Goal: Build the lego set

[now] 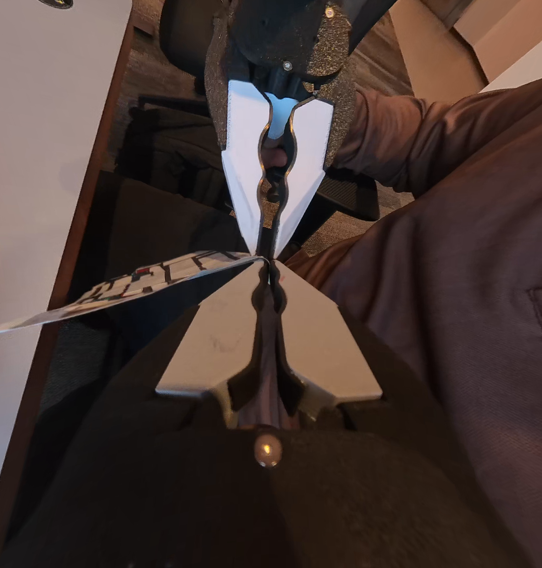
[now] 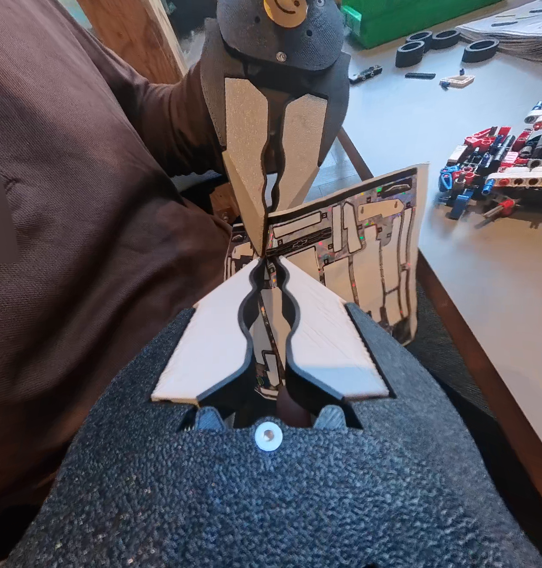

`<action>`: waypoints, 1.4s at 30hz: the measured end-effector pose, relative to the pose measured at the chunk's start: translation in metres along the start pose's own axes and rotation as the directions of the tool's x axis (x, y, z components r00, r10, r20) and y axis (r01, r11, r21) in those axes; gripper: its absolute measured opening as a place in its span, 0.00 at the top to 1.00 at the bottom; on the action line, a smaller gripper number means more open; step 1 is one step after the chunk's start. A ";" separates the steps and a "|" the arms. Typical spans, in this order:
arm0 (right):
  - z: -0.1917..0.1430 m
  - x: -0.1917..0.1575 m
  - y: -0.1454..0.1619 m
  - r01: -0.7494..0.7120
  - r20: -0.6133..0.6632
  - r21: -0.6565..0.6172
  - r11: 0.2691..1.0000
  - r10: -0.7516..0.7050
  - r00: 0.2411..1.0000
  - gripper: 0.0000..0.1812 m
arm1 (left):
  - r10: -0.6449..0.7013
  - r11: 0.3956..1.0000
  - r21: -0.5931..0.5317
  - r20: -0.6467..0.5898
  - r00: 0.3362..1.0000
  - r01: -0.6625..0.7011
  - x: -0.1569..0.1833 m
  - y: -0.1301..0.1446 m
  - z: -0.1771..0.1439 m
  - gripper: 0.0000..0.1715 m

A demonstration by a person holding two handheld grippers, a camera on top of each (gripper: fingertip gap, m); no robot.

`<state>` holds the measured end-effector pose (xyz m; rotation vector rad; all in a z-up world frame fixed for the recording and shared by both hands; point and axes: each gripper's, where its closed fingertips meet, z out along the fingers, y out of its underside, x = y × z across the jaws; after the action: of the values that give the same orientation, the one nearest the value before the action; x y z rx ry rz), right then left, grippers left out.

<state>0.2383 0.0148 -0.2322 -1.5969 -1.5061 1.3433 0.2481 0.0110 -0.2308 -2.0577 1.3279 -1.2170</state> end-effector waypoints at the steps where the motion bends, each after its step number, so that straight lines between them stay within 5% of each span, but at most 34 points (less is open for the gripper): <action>1: 0.000 0.000 0.000 -0.012 0.008 0.003 1.000 0.012 1.000 0.96 | 0.001 1.000 -0.002 0.001 1.000 -0.001 0.000 0.000 0.000 1.00; 10: -0.005 0.004 -0.002 -0.049 0.057 0.051 0.998 0.046 0.997 0.90 | 0.018 0.999 0.030 0.002 1.000 -0.018 -0.003 -0.002 0.001 1.00; 18: -0.002 0.006 0.000 0.163 -0.077 -0.006 0.987 -0.163 0.984 0.97 | 0.019 0.999 0.037 0.014 1.000 -0.019 -0.003 0.001 0.002 1.00; 28: 0.000 0.004 0.006 0.249 -0.124 -0.074 0.966 -0.257 0.958 0.99 | -0.048 0.998 0.046 -0.019 0.999 0.049 -0.004 0.004 0.007 1.00; 42: -0.007 0.000 0.006 0.213 -0.067 -0.053 0.976 -0.216 0.974 0.85 | 0.041 0.998 0.047 -0.017 0.999 -0.041 0.001 0.004 0.014 1.00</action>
<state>0.2473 0.0148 -0.2355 -1.4465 -1.6234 1.1271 0.2574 0.0069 -0.2406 -1.9823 1.3305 -1.2398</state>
